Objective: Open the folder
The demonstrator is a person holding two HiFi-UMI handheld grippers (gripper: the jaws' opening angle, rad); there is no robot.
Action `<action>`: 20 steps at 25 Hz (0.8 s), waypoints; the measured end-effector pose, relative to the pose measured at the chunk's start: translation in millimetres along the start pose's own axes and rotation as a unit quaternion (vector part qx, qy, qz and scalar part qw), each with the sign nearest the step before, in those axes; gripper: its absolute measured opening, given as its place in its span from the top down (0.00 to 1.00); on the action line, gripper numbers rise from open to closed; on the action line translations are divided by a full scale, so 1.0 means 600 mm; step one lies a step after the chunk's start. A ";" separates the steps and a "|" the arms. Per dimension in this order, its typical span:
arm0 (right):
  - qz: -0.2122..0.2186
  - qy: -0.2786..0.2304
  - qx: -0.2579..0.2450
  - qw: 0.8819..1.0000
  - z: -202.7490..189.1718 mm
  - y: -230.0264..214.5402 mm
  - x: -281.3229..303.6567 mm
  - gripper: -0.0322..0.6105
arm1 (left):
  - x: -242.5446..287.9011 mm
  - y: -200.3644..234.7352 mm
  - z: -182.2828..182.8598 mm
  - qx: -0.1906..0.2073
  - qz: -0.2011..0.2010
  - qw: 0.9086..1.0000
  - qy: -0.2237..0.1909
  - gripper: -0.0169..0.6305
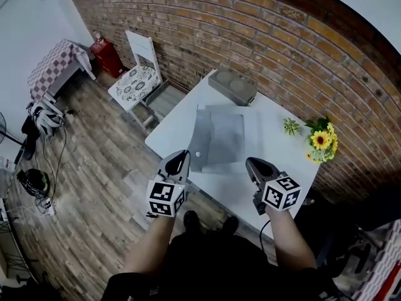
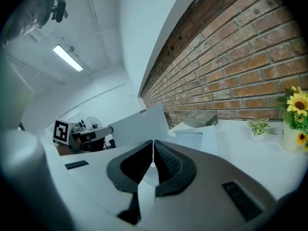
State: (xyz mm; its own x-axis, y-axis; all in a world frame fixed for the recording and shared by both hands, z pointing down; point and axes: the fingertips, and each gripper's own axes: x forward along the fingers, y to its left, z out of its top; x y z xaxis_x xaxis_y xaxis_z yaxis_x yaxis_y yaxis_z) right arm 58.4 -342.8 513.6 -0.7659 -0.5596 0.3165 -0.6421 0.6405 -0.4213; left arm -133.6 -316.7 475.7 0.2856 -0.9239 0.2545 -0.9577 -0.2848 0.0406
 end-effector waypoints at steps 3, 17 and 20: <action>0.009 0.007 -0.006 1.000 0.002 0.014 0.018 0.91 | -0.015 0.033 -0.010 -0.004 0.022 1.000 0.004 0.94; 0.013 0.020 -0.029 0.999 0.008 0.041 0.067 0.92 | -0.045 0.182 -0.076 -0.003 0.103 0.994 0.044 0.94; 0.008 0.016 -0.031 0.999 0.010 0.041 0.065 0.92 | -0.053 0.210 -0.100 -0.006 0.122 0.991 0.056 0.94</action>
State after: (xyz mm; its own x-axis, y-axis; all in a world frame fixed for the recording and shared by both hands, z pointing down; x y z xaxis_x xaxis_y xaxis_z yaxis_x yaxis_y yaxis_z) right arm 13.4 -352.0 510.6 -0.7765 -0.5324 0.3370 -0.6294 0.6810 -0.3743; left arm -265.6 -307.8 530.7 0.0404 -0.9308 0.3632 -0.9983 -0.0526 -0.0240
